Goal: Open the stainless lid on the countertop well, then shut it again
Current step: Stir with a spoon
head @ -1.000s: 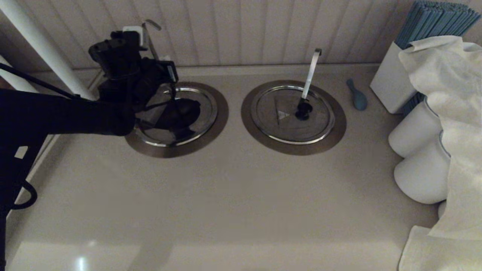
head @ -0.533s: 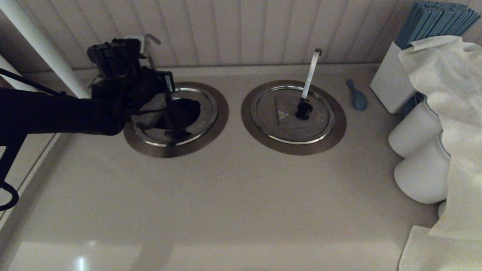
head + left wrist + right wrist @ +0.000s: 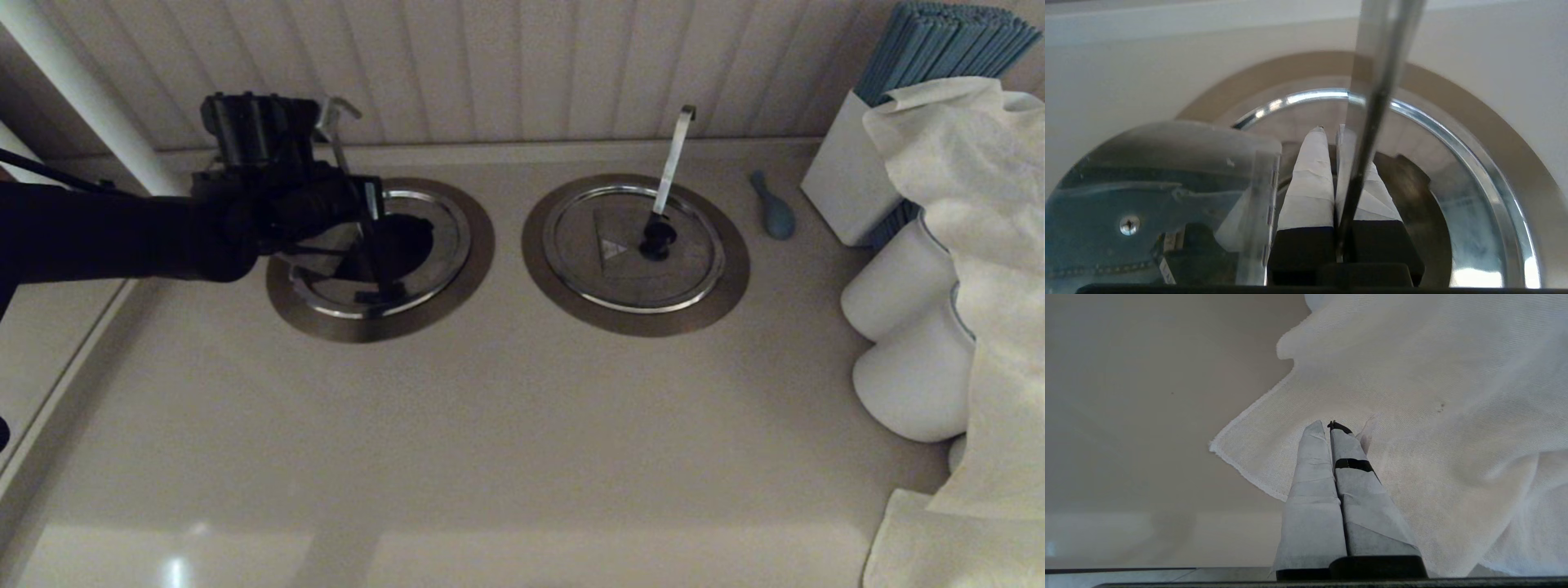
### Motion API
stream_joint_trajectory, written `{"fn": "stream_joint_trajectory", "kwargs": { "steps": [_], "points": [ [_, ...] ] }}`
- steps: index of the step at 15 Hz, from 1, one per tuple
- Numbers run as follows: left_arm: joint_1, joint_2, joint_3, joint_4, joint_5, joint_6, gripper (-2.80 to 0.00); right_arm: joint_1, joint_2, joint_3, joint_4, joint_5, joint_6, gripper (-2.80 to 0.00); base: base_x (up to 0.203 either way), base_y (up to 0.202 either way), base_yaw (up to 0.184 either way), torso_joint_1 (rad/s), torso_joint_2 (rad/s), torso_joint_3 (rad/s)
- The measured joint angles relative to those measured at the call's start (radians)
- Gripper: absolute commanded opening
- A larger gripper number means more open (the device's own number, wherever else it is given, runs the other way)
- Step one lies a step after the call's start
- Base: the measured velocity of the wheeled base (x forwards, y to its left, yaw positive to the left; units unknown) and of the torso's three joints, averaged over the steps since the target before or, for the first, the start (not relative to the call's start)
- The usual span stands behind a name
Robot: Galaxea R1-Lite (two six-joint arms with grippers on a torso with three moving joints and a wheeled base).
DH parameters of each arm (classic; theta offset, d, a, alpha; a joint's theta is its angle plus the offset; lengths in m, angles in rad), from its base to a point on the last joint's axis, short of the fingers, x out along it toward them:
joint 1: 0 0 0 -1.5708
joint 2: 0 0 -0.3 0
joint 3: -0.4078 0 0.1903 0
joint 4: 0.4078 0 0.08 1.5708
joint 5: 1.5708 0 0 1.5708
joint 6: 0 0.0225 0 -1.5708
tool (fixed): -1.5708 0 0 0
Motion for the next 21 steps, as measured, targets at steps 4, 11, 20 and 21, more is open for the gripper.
{"fn": "stream_joint_trajectory", "kwargs": {
  "steps": [4,11,20,21],
  "points": [
    [-0.01,0.004,-0.031,0.033,-0.028,-0.073,-2.8,0.0,0.0,0.0,0.0,0.0,0.0,-2.8,0.0,0.0,0.0,0.0,0.0,0.0],
    [-0.049,0.081,-0.159,0.023,-0.046,-0.297,-2.8,0.0,0.0,0.0,0.0,0.0,0.0,-2.8,0.0,0.0,0.0,0.0,0.0,0.0],
    [-0.033,0.141,-0.134,-0.187,0.074,-0.087,-2.8,0.0,0.0,0.0,0.0,0.0,0.0,-2.8,0.0,0.0,0.0,0.0,0.0,0.0],
    [-0.032,0.131,-0.119,-0.186,0.074,-0.084,-2.8,0.0,0.0,0.0,0.0,0.0,0.0,-2.8,0.0,0.0,0.0,0.0,0.0,0.0]
  ]
}}
